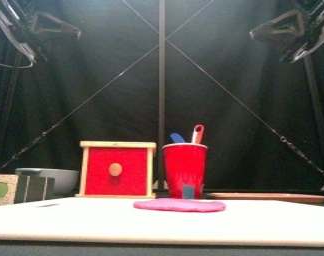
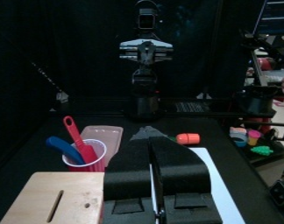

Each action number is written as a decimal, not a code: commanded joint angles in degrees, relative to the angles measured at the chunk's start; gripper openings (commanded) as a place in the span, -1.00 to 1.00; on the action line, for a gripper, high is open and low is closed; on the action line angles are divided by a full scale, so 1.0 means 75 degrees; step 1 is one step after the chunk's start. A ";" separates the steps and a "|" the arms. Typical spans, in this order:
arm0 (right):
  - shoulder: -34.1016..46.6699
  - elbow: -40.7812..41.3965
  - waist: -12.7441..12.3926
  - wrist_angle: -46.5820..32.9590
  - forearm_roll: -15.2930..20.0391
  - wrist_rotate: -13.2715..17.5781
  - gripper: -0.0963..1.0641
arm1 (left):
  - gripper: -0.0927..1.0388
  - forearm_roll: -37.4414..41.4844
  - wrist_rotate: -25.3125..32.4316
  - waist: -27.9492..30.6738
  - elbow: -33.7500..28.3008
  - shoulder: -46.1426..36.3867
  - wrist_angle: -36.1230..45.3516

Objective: Get the cutter from the drawer then cut the dough then place the extra dough in the bowl
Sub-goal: Open the drawer

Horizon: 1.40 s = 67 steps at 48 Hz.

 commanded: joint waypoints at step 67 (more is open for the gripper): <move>0.9152 -0.7652 -0.1805 0.3516 -0.1043 -0.0059 -0.78 | -0.82 -0.9574 -0.0234 -0.2180 -0.0516 0.4055 -0.2672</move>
